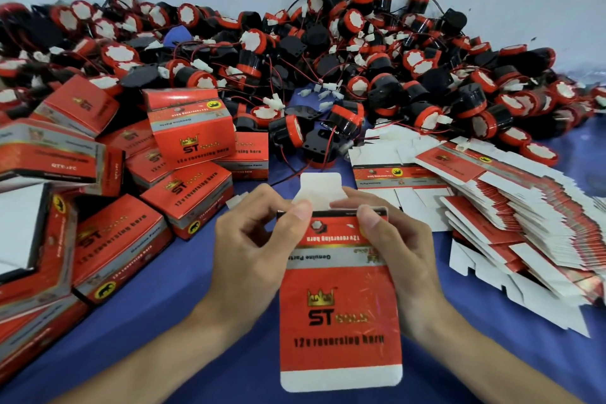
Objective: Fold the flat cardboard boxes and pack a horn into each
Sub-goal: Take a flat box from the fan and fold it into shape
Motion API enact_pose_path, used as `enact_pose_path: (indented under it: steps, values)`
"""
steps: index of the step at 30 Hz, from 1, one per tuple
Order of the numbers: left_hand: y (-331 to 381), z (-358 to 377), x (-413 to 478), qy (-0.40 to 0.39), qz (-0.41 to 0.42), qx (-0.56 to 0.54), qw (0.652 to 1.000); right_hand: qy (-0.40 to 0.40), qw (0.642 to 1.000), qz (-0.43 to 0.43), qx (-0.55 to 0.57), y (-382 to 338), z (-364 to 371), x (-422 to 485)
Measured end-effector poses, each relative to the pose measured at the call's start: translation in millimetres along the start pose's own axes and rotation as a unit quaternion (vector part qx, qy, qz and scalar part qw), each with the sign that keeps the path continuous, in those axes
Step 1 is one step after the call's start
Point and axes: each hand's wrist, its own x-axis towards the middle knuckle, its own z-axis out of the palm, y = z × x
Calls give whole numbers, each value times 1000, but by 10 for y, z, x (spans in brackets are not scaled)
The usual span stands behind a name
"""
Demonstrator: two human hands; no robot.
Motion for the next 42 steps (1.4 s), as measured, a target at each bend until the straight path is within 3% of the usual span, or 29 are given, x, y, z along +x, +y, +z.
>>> enact_pose_path:
  steps: [6,9,14,19,24,31,34,40,42]
  values:
    - [-49,21,15,-28,-31,-22,999,20,998,-43,-49,8,-48,37]
    - [-55,3,15,-66,-58,-91,992,18,994,-86,-69,17,-24,20]
    - [-13,10,25,-37,-17,-73,997,25,992,-117,-47,25,5,8]
    - [-45,4,14,-81,15,-29,996,17,989,-124,-78,62,2,-23]
    - [-7,-8,0,-87,2,-55,995,-6,985,-141,-103,75,0,-18]
    - [-94,-87,49,-130,-163,-139,968,-18,992,-89,-87,53,-12,-5]
    - [-186,-48,201,-164,-159,-97,969,-37,997,-31,-52,41,-66,39]
    - [-168,-65,135,-279,-132,34,951,5,999,-17,-51,-16,-189,166]
    - [-147,-76,145,-253,-177,-35,950,32,999,-23,0,-19,-228,198]
